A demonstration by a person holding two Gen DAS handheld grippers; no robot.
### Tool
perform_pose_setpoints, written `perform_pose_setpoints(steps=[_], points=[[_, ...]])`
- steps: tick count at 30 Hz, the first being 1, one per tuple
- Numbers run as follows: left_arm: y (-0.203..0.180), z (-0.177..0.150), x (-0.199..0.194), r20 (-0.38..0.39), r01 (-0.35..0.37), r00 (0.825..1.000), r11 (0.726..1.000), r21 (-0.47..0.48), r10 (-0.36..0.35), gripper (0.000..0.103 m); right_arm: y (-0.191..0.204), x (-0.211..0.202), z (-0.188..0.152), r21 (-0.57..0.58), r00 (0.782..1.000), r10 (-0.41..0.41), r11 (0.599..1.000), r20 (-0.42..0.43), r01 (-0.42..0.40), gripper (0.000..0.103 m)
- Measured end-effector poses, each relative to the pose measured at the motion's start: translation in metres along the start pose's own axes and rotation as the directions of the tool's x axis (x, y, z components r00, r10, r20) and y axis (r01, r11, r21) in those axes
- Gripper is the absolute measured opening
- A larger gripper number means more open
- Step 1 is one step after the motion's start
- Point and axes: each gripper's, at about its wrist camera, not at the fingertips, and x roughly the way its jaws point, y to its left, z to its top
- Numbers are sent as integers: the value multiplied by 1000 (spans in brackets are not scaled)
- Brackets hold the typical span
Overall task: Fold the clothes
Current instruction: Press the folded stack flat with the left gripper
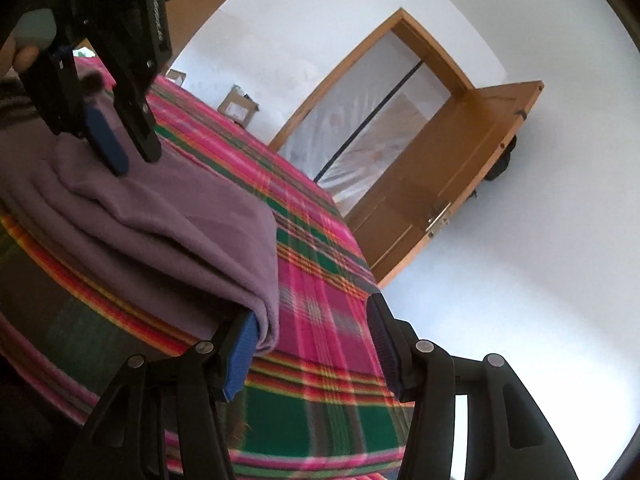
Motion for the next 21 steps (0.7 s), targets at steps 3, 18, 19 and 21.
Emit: perform_pose_setpoints(steps=[3,18,19,21], points=[[-1,0,3,1,-8,1000,1000,6,8,27,-2,-6,-1,-45,996,-86,995,30,87,54],[-1,2,4,1,-12,1000,1000,7,12,27,-6,-2,-8,-30,999,-16,999,-29,16,54],[-1,2,4,0,-14,1000,1000,8,14,27,-7,-2,-9,-24,999,-3,1000,-38,2,54],[-1,2,3,0,-16,1000,1000,12,16,27,-8,-5,-12,-6,996,54,998,-65,-55,54]])
